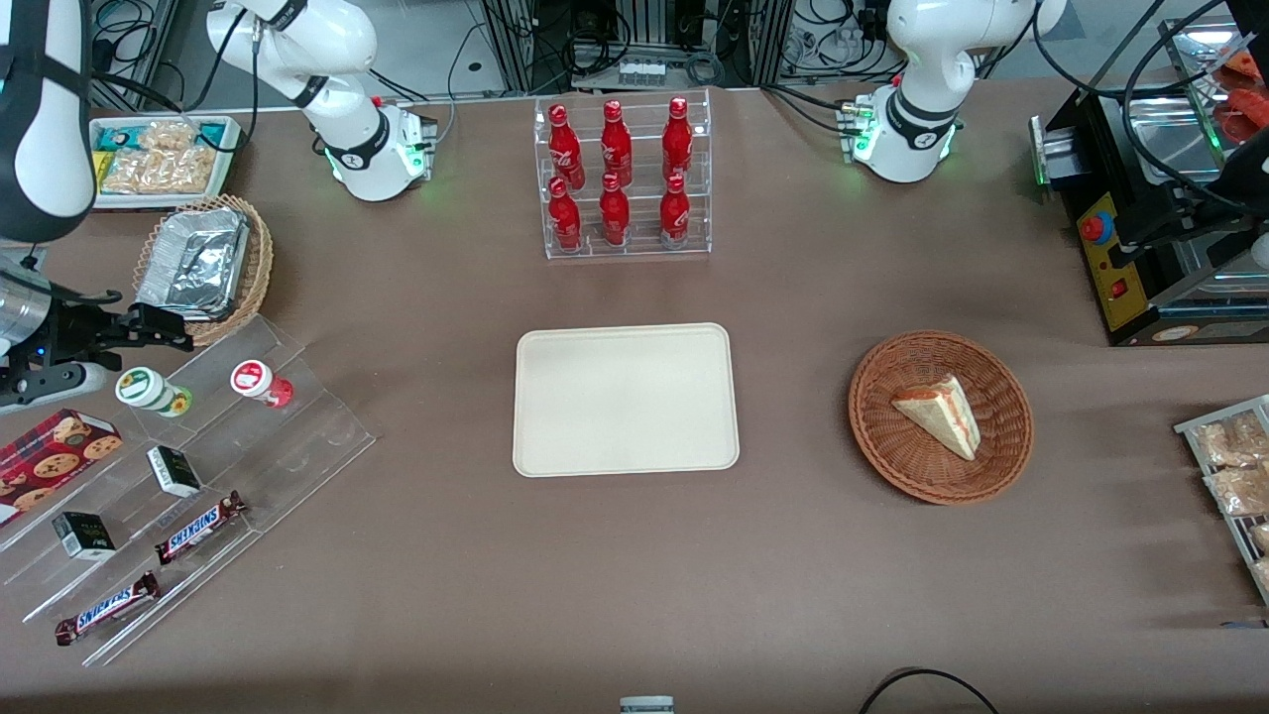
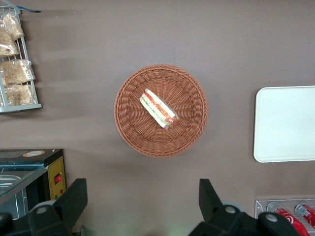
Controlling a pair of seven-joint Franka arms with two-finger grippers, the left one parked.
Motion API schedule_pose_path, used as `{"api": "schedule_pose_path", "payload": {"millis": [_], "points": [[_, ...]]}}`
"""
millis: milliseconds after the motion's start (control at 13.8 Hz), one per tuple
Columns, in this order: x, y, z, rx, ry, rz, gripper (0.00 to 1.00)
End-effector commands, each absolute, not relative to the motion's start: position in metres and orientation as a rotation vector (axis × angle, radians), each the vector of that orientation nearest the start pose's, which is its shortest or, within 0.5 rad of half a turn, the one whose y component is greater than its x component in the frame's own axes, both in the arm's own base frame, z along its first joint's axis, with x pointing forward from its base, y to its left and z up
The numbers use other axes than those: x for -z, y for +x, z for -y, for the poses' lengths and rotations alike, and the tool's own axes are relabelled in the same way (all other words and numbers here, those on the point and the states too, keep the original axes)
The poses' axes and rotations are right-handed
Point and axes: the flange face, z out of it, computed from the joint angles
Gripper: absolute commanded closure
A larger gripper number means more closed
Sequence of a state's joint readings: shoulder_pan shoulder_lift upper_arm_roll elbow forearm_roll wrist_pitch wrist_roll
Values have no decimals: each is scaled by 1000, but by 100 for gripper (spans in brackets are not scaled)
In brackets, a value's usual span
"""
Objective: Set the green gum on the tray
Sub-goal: 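Move the right gripper down toward the green-and-white gum canister on the stand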
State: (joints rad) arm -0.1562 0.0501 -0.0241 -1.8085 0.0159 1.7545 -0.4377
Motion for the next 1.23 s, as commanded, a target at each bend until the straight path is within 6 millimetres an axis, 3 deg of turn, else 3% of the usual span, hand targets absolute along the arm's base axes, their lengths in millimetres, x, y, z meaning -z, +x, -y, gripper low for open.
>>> {"api": "schedule_pose_path", "payload": {"millis": [0,435,1159], "points": [[-486,552,120,-99,-3043,599,0],[-450,552,179,-55,-2916,1058,0],[-411,535,197,15,-2865,1283,0]]}}
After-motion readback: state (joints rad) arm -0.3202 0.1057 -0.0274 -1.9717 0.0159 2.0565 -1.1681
